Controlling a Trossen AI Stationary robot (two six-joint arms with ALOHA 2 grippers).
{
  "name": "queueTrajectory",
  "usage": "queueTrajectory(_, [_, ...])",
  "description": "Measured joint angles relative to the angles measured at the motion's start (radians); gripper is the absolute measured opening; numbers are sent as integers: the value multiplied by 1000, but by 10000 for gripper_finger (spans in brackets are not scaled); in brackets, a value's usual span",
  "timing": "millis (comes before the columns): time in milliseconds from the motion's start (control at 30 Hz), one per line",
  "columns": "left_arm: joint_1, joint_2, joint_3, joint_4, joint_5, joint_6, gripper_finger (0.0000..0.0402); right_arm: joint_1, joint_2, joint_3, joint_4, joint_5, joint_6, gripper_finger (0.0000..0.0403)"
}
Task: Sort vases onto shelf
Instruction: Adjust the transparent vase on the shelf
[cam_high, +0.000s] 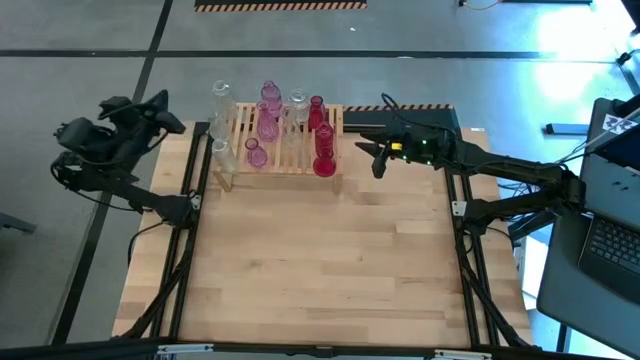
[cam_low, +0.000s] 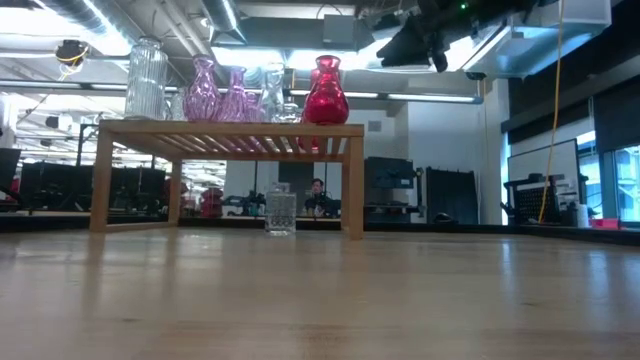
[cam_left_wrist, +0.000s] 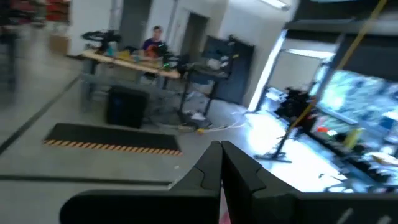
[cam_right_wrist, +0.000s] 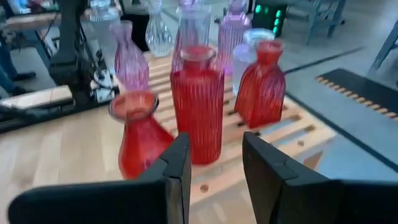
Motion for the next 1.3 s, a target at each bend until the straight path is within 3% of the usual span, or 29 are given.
queueTrajectory(133, [0,-58,-38,-20,121,-21,0,0,0,0,46,42,2,97])
queueTrajectory(400, [15,2,-84,-16,677,-120,0,0,0,0,89,58,44,97])
queueTrajectory(567, [104,131,-84,153,996,-15,0,0,1,0,89,41,86,97])
queueTrajectory(667, [199,195,-58,220,987,45,0,0,1,0,89,-12,129,97])
queueTrajectory(767, [335,219,-25,173,971,59,0,9,1,0,89,-70,162,97])
queueTrajectory(967, [637,198,24,-159,1003,-85,0,74,1,0,88,-47,162,97])
queueTrajectory(1100, [826,187,26,-393,1118,-202,0,91,1,0,86,-1,154,97])
queueTrajectory(1300, [989,187,25,-509,1168,-326,0,91,1,0,86,13,154,97])
